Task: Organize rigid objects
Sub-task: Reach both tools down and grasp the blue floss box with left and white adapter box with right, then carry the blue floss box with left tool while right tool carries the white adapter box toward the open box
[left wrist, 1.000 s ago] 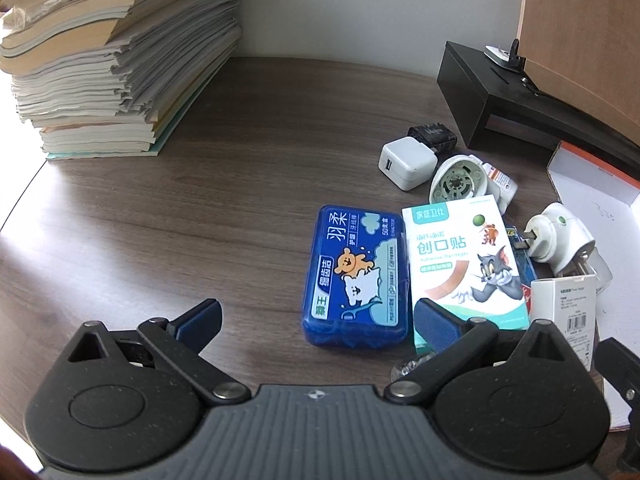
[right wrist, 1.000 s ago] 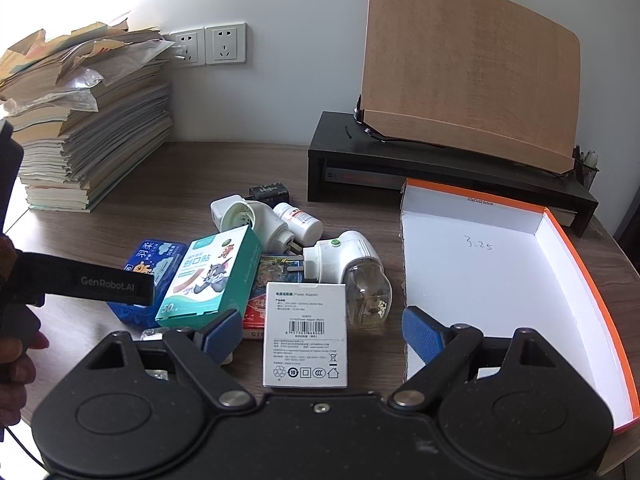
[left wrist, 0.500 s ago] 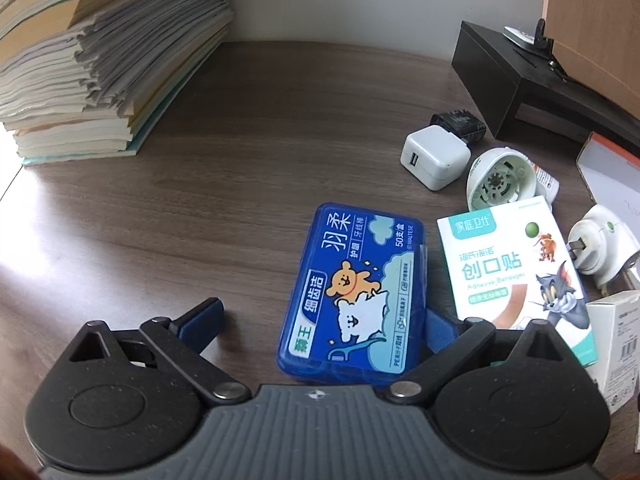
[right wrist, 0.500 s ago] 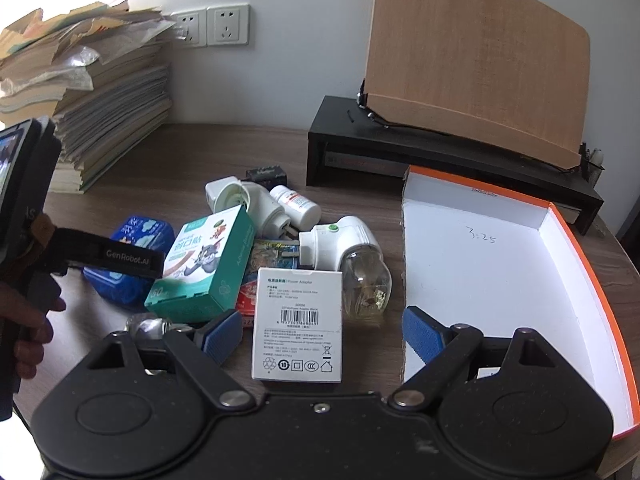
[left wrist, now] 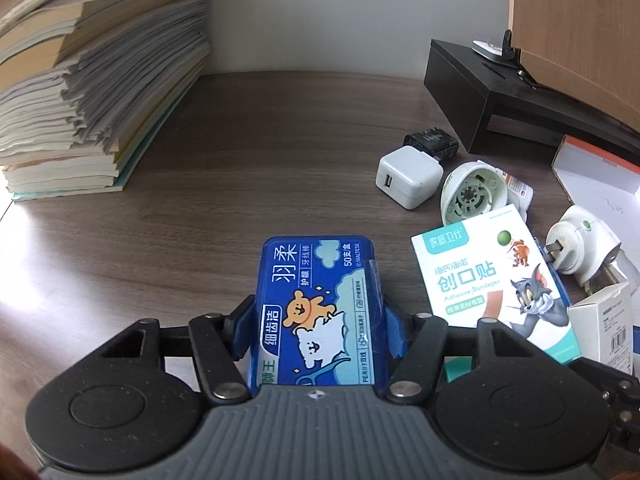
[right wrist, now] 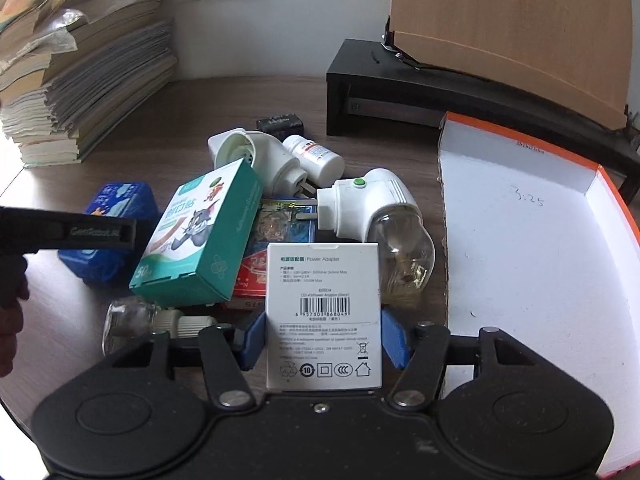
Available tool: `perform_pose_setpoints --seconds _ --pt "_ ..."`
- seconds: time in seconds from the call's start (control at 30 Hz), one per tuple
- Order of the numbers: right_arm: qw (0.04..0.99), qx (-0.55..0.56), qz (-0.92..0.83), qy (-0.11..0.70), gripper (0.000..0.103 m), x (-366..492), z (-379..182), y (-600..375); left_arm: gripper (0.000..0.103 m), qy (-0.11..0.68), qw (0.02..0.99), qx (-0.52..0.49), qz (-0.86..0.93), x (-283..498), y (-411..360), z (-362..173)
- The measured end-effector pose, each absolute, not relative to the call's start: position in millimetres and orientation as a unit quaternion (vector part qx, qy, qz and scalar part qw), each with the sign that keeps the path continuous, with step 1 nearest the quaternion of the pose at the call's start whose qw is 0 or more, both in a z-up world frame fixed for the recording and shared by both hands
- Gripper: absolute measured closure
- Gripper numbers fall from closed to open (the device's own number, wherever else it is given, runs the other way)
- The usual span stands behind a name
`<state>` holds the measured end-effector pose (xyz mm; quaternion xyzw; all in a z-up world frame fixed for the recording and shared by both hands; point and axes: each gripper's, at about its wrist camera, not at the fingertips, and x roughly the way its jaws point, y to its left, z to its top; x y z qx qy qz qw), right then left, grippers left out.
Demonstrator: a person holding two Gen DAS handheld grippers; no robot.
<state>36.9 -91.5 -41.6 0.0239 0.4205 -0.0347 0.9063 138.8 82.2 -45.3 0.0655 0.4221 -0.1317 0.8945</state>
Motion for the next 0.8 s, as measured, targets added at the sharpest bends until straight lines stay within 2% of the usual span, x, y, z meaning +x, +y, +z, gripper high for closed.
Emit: perform_pose_setpoints --seconds 0.3,0.8 --pt "0.921 0.035 -0.046 0.385 0.032 19.1 -10.3 -98.9 0.040 0.392 0.909 0.039 -0.138 111.5 86.3 -12.0" --pt "0.941 0.048 -0.093 0.323 0.032 -16.7 36.8 -155.3 0.040 0.361 0.911 0.023 -0.197 68.7 30.8 31.2"
